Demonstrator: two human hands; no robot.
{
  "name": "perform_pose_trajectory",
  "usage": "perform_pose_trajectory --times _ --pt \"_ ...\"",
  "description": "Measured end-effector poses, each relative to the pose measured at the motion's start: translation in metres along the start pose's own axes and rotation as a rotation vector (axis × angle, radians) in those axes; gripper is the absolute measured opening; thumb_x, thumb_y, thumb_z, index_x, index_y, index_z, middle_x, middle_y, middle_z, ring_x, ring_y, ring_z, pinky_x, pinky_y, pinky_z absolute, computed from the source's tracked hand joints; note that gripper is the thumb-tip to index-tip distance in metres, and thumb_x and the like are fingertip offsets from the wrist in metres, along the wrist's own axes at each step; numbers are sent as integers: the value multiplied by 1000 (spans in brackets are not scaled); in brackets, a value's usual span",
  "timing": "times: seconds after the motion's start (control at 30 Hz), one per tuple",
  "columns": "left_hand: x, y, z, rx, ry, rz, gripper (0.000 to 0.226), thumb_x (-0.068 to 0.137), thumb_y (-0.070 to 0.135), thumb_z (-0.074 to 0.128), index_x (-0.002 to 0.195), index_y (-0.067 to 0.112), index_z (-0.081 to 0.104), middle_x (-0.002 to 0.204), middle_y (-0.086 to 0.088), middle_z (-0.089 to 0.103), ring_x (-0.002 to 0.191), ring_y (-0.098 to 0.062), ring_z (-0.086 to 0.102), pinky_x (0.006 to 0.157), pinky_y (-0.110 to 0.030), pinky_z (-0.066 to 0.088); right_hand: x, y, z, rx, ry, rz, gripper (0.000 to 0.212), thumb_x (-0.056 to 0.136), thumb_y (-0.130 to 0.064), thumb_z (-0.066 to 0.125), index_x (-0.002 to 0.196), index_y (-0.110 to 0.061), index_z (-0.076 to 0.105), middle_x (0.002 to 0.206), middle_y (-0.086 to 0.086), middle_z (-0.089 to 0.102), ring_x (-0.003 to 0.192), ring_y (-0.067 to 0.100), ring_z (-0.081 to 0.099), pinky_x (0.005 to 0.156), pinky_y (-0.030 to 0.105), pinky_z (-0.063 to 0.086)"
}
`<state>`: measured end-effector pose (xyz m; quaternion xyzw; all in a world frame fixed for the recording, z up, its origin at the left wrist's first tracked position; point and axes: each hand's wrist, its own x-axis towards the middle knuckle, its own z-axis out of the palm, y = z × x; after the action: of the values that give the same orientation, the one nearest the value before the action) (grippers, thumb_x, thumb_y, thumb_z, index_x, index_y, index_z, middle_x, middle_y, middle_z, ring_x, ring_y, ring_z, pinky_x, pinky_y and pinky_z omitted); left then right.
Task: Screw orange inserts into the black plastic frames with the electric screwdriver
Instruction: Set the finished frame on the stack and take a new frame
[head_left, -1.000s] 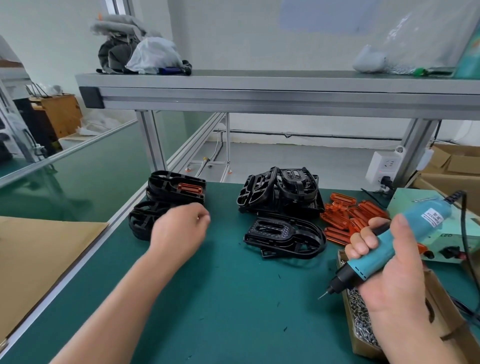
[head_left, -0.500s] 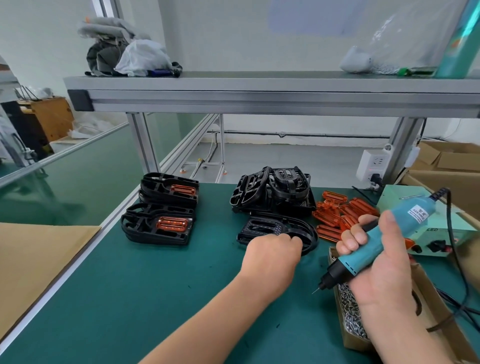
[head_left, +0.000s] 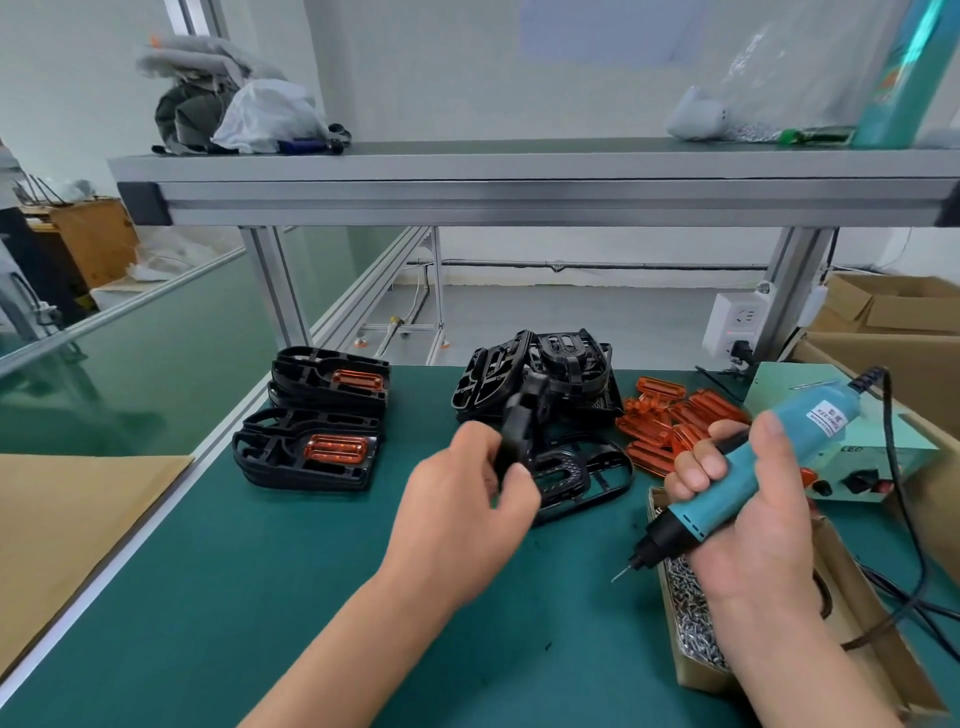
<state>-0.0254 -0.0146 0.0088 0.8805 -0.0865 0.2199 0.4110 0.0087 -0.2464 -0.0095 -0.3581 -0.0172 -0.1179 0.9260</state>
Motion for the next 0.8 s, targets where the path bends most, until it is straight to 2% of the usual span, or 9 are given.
perform_pose_trajectory --times 0.07,0.13,0.23,0.33,0.43,0.57,0.67,0.8 --pt "-6 -2 -10 -191 20 -121 25 81 45 49 78 21 46 57 11 42 51 -9 32 45 -22 29 0 0 0 11 2 -1 32 99 -50 68 86 -21 68 69 -5 46 59 9 47 54 21 46" --pt "-12 -5 -14 -382 -24 -266 31 78 42 50 81 12 43 63 9 34 59 -16 26 47 -27 25 0 0 -1 20 4 -3 32 100 -50 67 86 -21 68 69 -5 46 59 9 46 54 22 46" --pt "-23 -9 -13 -590 -150 -474 29 77 34 54 78 17 31 68 0 31 60 -20 22 48 -27 20 0 0 0 34 9 -1 32 101 -48 66 85 -21 68 69 -5 46 59 10 46 55 21 46" --pt "-29 -15 -15 -669 -321 -592 25 78 31 57 75 24 34 66 0 32 54 -17 19 47 -23 17 -1 -1 0 49 24 6 33 102 -47 65 84 -20 68 69 -5 47 58 9 45 55 21 45" --pt "-26 -24 -28 -582 -484 -617 25 78 36 60 66 29 39 64 1 33 54 -17 18 47 -23 14 -1 -2 0 53 41 6 33 103 -47 65 85 -20 68 69 -5 47 59 9 45 55 21 45" --pt "-21 -39 -48 -383 -696 -572 37 82 47 61 57 20 55 56 -2 36 50 -18 21 51 -28 15 0 -3 -1 53 52 2 32 101 -47 67 84 -20 67 69 -5 47 59 10 45 54 21 45" --pt "-20 -45 -58 -219 -854 -558 55 82 63 61 78 12 80 52 -4 41 48 -20 27 49 -28 22 0 -3 -2 41 51 9 31 99 -48 69 84 -21 67 70 -5 47 59 10 46 55 21 46" --pt "-21 -49 -65 -38 -954 -521 71 80 86 56 84 21 83 52 2 51 50 -15 39 58 -25 35 1 -2 -4 44 43 8 31 97 -49 71 86 -21 67 71 -5 48 60 10 47 55 21 46"
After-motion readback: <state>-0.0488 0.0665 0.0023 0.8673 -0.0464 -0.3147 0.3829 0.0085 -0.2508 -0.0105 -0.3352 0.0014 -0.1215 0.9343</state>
